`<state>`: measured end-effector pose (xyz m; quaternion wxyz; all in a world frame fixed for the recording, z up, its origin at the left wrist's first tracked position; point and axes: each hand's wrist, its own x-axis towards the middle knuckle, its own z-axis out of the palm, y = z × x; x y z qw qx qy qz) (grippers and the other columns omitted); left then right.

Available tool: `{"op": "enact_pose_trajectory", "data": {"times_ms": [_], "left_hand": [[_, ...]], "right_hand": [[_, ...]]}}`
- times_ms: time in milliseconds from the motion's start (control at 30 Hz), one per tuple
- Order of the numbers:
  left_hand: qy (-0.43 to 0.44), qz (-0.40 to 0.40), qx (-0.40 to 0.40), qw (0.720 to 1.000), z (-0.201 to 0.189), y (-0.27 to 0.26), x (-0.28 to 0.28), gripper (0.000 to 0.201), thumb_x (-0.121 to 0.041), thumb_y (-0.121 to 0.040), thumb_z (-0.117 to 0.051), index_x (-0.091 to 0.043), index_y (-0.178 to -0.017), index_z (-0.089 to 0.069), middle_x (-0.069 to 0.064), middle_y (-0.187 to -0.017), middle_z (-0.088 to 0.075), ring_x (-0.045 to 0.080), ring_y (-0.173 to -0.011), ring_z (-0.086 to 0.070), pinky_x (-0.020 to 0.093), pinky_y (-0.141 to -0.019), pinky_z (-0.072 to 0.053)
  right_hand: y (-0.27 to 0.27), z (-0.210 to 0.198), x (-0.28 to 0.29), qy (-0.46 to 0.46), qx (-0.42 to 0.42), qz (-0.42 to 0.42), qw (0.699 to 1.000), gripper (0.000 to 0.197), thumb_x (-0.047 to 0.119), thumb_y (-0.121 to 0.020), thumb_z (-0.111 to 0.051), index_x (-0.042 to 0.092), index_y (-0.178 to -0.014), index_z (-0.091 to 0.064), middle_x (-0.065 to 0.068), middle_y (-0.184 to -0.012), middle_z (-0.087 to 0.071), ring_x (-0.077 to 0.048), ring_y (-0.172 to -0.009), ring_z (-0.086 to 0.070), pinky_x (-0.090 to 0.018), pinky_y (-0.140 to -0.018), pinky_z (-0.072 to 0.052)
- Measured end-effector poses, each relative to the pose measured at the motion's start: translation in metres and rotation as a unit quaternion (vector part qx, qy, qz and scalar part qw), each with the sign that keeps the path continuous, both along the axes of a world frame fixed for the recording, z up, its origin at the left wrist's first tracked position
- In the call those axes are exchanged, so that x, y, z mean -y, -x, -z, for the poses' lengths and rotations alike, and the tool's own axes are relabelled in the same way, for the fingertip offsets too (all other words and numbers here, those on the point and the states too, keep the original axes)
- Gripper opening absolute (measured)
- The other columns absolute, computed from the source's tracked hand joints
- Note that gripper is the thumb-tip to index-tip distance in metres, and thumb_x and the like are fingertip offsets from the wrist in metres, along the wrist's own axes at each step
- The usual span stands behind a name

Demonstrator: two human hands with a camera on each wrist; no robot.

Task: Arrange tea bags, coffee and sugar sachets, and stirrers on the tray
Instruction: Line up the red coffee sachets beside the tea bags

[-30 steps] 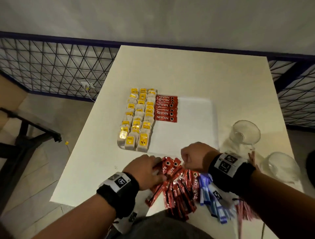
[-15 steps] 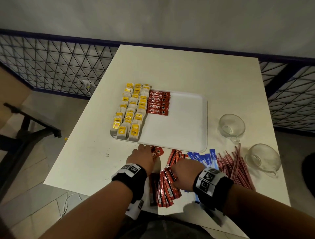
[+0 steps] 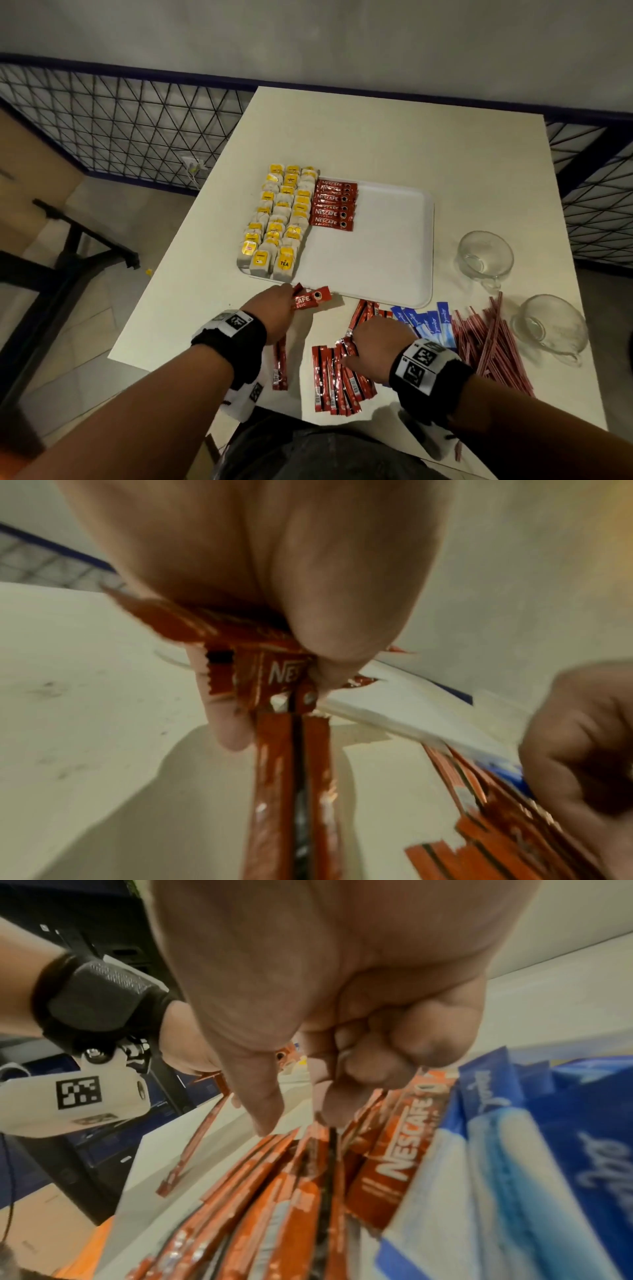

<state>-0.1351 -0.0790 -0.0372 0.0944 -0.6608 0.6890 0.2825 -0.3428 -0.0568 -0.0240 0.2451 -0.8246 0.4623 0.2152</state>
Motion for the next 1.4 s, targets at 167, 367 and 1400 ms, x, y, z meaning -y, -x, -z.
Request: {"op": "enact_pose_trajectory", "data": {"times_ms": [167,367,1400], "left_hand": [[0.055,-0.338,-0.264,0.902,-0.003,-0.019,-0.010,0.013,-0.019,-0.099,-0.048,-0.012,-0.109,-0.052,0.010,-0.093,-0.066,0.024,-0.075,-0.066,0.042,-0.073,-0.056],[0.056,-0.371,-0.399,0.837,-0.025,-0.013,-0.022,0.012,-0.013,-0.099,-0.047,-0.018,-0.109,-0.051,0.011,-0.092,-0.063,0.026,-0.076,-0.066,0.043,-0.072,-0.057],[-0.144,-0.408,-0.689,0.581,-0.035,-0.051,-0.033,0.017,-0.008,-0.099,-0.047,-0.010,-0.113,-0.057,0.007,-0.079,-0.057,0.016,-0.065,-0.058,0.032,-0.061,-0.057]], "right_hand": [[-0.020,0.001,-0.010,-0.006,0.041,-0.047,0.998,0.039,0.048,-0.091,-0.046,0.014,-0.073,-0.052,-0.002,-0.074,-0.057,-0.024,-0.076,-0.056,-0.031,-0.066,-0.046],[-0.044,-0.002,-0.004,-0.043,0.293,0.197,0.935,0.062,0.069,-0.089,-0.027,0.021,-0.121,-0.048,0.001,-0.086,-0.069,-0.019,-0.081,-0.062,-0.035,-0.079,-0.051],[-0.111,-0.031,-0.020,0.056,0.282,0.130,0.949,0.113,0.043,-0.074,-0.076,0.026,-0.153,0.002,0.007,-0.160,-0.006,-0.009,-0.144,-0.018,-0.016,-0.109,-0.018]]}}
